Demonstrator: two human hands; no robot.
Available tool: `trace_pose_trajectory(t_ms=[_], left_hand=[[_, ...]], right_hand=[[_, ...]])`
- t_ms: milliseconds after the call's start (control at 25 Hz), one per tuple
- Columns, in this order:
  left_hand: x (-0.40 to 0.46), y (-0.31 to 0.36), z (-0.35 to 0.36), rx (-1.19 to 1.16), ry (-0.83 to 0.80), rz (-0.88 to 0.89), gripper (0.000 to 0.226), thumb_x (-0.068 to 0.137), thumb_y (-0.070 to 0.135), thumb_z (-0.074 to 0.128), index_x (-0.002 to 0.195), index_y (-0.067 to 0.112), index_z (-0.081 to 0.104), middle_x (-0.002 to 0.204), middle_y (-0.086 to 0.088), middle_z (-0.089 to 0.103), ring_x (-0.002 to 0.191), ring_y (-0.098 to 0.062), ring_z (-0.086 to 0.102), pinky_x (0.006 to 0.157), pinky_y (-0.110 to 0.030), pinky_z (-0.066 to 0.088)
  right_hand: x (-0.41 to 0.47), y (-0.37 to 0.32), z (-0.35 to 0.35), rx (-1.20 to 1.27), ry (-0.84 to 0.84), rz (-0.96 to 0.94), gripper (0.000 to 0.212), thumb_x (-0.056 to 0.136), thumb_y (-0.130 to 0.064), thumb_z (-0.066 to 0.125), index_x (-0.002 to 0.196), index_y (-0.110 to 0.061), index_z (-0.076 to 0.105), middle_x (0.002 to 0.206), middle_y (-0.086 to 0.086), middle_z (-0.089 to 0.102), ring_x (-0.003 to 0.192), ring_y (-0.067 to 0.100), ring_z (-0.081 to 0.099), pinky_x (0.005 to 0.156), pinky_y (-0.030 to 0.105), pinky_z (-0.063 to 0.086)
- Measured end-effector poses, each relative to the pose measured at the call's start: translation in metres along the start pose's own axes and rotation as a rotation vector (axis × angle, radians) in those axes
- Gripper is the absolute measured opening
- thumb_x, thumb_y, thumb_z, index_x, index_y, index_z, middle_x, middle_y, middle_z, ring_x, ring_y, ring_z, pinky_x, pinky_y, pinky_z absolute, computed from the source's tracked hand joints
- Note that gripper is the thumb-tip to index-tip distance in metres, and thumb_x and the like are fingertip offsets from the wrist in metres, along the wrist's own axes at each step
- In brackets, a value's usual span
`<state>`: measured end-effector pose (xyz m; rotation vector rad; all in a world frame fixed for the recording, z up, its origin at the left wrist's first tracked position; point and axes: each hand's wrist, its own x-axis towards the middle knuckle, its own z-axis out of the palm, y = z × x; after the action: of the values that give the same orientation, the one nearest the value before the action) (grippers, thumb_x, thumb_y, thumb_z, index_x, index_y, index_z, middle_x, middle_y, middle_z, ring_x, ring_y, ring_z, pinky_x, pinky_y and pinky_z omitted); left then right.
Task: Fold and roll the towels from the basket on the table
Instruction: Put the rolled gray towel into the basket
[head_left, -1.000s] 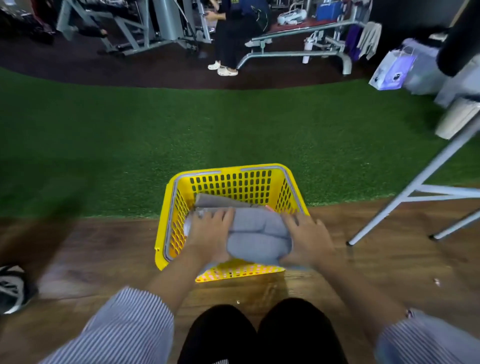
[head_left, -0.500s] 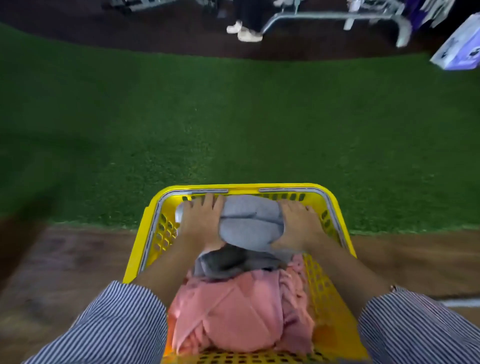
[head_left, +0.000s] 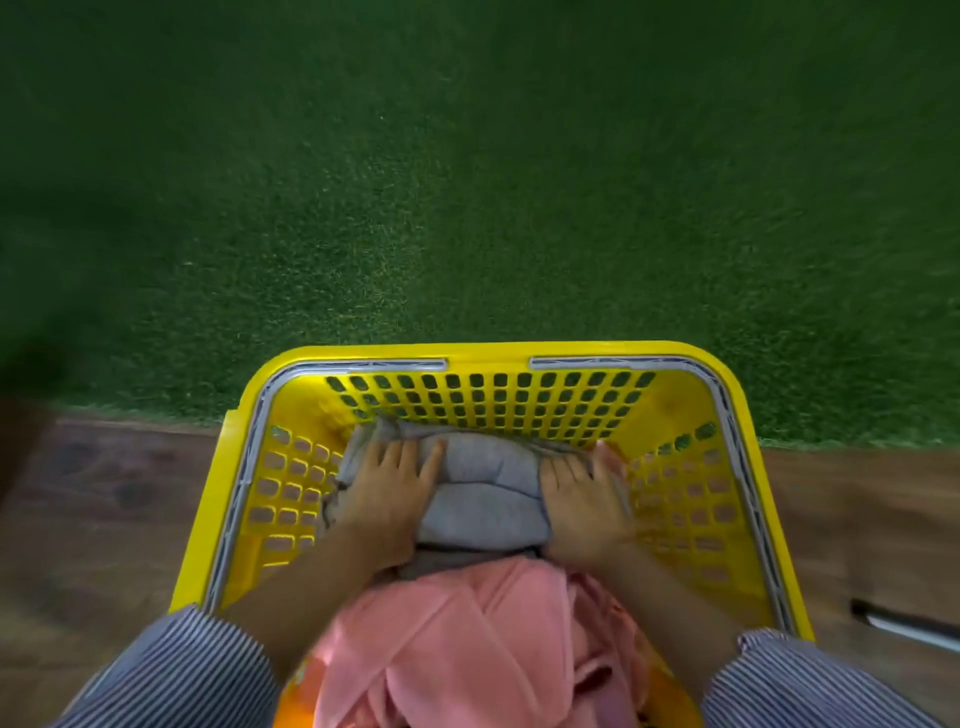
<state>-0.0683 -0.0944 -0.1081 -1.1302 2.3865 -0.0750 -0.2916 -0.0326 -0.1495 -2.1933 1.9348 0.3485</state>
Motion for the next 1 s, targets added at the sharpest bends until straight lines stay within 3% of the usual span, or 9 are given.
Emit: trace_pose_trajectory(t_ms=[40, 120, 360, 480, 600, 680, 760, 880, 1000], left_hand=[[0.001, 0.002, 0.007, -0.042, 0.063, 0.012, 0.112, 0.036, 0.037, 0.079, 0.133, 0.004, 0.036, 0.094, -0.019, 0.060, 0.082, -0.036, 0.060, 0.082, -0.049, 0.049], [0.004, 0.001, 0.018, -0.133, 0.211, 0.028, 0.092, 0.040, 0.037, 0.075, 0.122, 0.006, 0.046, 0.082, -0.014, 0.063, 0.070, -0.033, 0.060, 0.067, -0.042, 0.050], [0.027, 0.014, -0.032, -0.169, 0.557, 0.067, 0.079, 0.056, 0.046, 0.053, 0.126, 0.010, 0.045, 0.093, -0.013, 0.061, 0.085, -0.034, 0.058, 0.082, -0.045, 0.041], [0.039, 0.028, -0.022, -0.187, 0.536, 0.066, 0.071, 0.064, 0.041, 0.049, 0.128, 0.010, 0.048, 0.105, -0.014, 0.063, 0.096, -0.036, 0.059, 0.095, -0.048, 0.034], [0.027, 0.042, 0.011, -0.176, 0.461, 0.056, 0.064, 0.073, 0.029, 0.039, 0.134, 0.010, 0.046, 0.129, -0.018, 0.058, 0.121, -0.035, 0.054, 0.108, -0.051, 0.023], [0.017, 0.035, 0.016, -0.223, 0.456, 0.093, 0.073, 0.070, 0.031, 0.048, 0.138, 0.009, 0.042, 0.143, -0.018, 0.047, 0.134, -0.032, 0.042, 0.111, -0.053, 0.020], [0.002, 0.018, 0.020, -0.298, 0.475, 0.021, 0.092, 0.061, 0.039, 0.067, 0.141, 0.006, 0.034, 0.148, -0.017, 0.039, 0.139, -0.031, 0.035, 0.112, -0.055, 0.026], [-0.023, -0.005, 0.030, -0.436, 0.416, -0.177, 0.101, 0.057, 0.040, 0.077, 0.138, 0.004, 0.029, 0.139, -0.021, 0.045, 0.131, -0.039, 0.042, 0.108, -0.053, 0.033], [-0.037, -0.015, 0.036, -0.278, 0.307, -0.273, 0.061, 0.070, 0.039, 0.073, 0.120, 0.010, 0.056, 0.111, -0.017, 0.059, 0.116, -0.038, 0.053, 0.117, -0.051, 0.014]], right_hand=[[-0.002, -0.001, 0.007, 0.000, 0.045, 0.007, 0.067, 0.050, -0.043, 0.057, 0.104, -0.005, 0.059, 0.091, 0.009, 0.063, 0.085, 0.029, 0.057, 0.090, 0.050, 0.029], [-0.005, -0.002, 0.009, 0.025, 0.120, 0.026, 0.053, 0.049, -0.036, 0.059, 0.093, -0.006, 0.062, 0.080, 0.008, 0.064, 0.077, 0.029, 0.058, 0.087, 0.047, 0.039], [-0.036, 0.041, -0.035, 0.055, 0.324, 0.206, 0.057, 0.036, -0.043, 0.071, 0.082, -0.011, 0.058, 0.071, 0.005, 0.060, 0.068, 0.027, 0.058, 0.067, 0.036, 0.039], [-0.041, 0.040, -0.029, 0.013, 0.221, 0.303, 0.071, 0.028, -0.040, 0.079, 0.087, -0.006, 0.061, 0.075, 0.009, 0.062, 0.070, 0.028, 0.058, 0.067, 0.038, 0.043], [-0.041, 0.026, 0.007, 0.017, 0.119, 0.336, 0.087, 0.028, -0.039, 0.075, 0.104, 0.001, 0.060, 0.097, 0.017, 0.064, 0.085, 0.033, 0.059, 0.073, 0.044, 0.048], [-0.043, 0.024, 0.020, 0.030, 0.113, 0.350, 0.095, 0.029, -0.043, 0.071, 0.112, 0.003, 0.058, 0.105, 0.019, 0.062, 0.090, 0.035, 0.059, 0.079, 0.048, 0.048], [-0.044, 0.022, 0.016, 0.057, 0.114, 0.364, 0.102, 0.022, -0.044, 0.074, 0.111, 0.003, 0.058, 0.101, 0.018, 0.062, 0.088, 0.035, 0.061, 0.078, 0.051, 0.050], [-0.038, 0.007, -0.003, 0.068, 0.165, 0.337, 0.106, 0.021, -0.047, 0.078, 0.114, 0.000, 0.056, 0.107, 0.017, 0.060, 0.096, 0.036, 0.060, 0.084, 0.054, 0.048], [-0.025, -0.029, -0.019, 0.099, 0.258, 0.175, 0.105, 0.042, -0.060, 0.071, 0.128, -0.002, 0.048, 0.126, 0.016, 0.054, 0.115, 0.034, 0.053, 0.097, 0.058, 0.039]])
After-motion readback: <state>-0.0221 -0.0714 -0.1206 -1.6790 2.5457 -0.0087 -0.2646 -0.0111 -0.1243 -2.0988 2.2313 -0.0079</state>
